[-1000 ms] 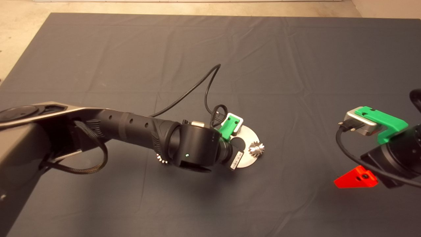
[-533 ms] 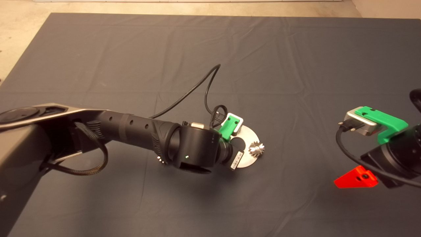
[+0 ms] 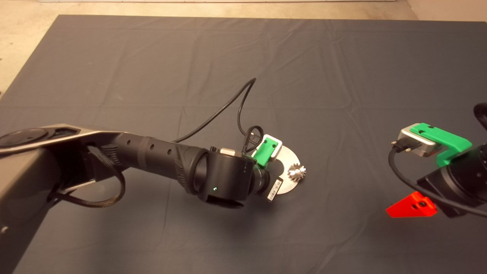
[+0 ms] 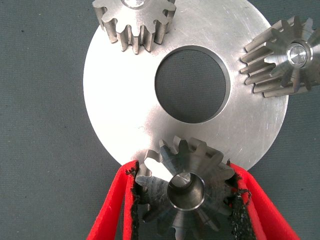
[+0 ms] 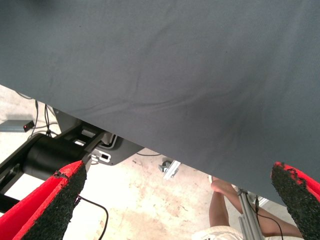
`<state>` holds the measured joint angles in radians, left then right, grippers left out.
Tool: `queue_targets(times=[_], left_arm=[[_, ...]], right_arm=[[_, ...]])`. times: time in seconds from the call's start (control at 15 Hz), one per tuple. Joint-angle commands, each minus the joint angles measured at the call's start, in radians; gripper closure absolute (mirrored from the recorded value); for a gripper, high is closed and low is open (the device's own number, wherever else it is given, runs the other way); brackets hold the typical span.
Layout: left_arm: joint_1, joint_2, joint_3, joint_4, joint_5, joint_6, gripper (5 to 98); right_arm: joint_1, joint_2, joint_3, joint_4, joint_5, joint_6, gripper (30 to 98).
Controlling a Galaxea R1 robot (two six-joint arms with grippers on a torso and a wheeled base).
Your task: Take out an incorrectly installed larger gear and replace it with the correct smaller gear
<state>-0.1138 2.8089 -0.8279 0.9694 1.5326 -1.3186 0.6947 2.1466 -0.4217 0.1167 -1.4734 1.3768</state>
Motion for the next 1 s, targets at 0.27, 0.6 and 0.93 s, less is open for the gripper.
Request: queue_targets(times=[0.27,0.6,0.93], left_arm=[[-0.007,-0.001,0.032,0.006,0.126,-0.001,70.0],[-0.007,0.001,0.015,0.006,0.126,-0.002,69.9],[-0.005,-0.001,0.014,0.006,0.126,-0.002,67.3]], right_arm=[[0.013,0.0,0.003,0.026,0.002,-0.001,30.6],[0.013,0.0,0.005,0.026,0.002,-0.001,30.6],[0.013,0.0,0.005,0.026,0.002,-0.001,30.6]])
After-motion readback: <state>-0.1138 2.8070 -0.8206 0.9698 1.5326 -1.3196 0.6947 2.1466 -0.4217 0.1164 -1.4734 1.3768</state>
